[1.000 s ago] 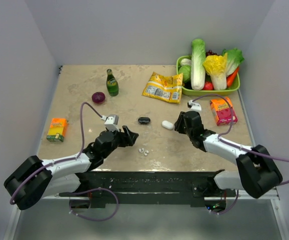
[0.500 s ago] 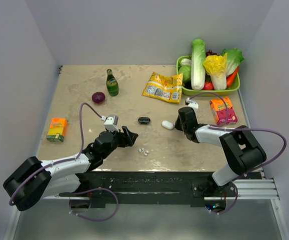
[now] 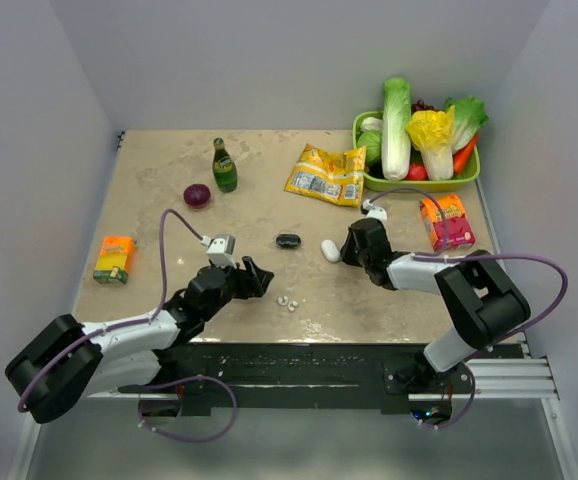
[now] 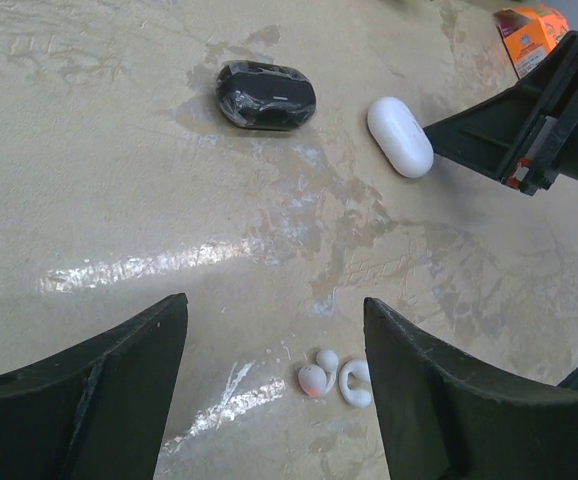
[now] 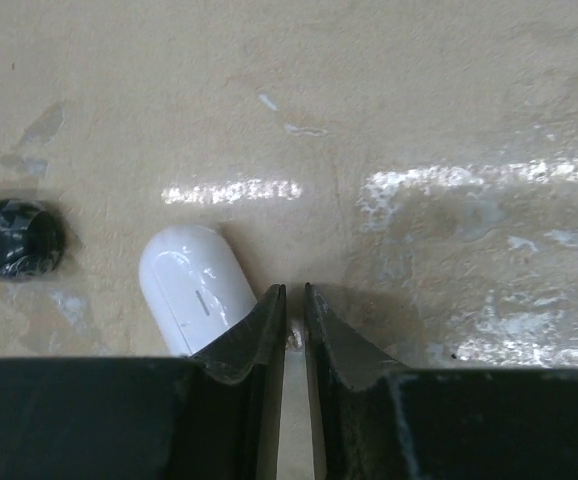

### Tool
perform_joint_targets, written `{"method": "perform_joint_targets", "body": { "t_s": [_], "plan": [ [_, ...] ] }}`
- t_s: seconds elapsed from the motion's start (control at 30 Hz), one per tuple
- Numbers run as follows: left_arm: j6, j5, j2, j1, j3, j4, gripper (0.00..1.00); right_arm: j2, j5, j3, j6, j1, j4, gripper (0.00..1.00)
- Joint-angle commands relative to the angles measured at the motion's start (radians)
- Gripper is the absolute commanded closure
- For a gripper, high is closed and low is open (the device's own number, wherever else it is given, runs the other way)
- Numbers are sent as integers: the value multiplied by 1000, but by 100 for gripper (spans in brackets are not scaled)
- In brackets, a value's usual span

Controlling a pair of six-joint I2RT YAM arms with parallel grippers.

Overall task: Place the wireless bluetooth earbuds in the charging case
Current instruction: Adjust the charging case at the center of the board.

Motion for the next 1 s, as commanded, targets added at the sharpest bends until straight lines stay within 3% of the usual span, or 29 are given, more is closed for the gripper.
{"method": "perform_joint_targets", "body": {
  "t_s": [0.0,0.3,0.97],
  "plan": [
    [10,-15,-19,-5,-16,41,25,-33,-32,-34,2,36,7,83],
    [-2,-15,-44,-5,-35,38,25,-23,-39,-8,28,125,-5,85],
    [-2,-18,-47,-5,-27,25,25,139,-108,162,26,128,-7,82]
  ]
}}
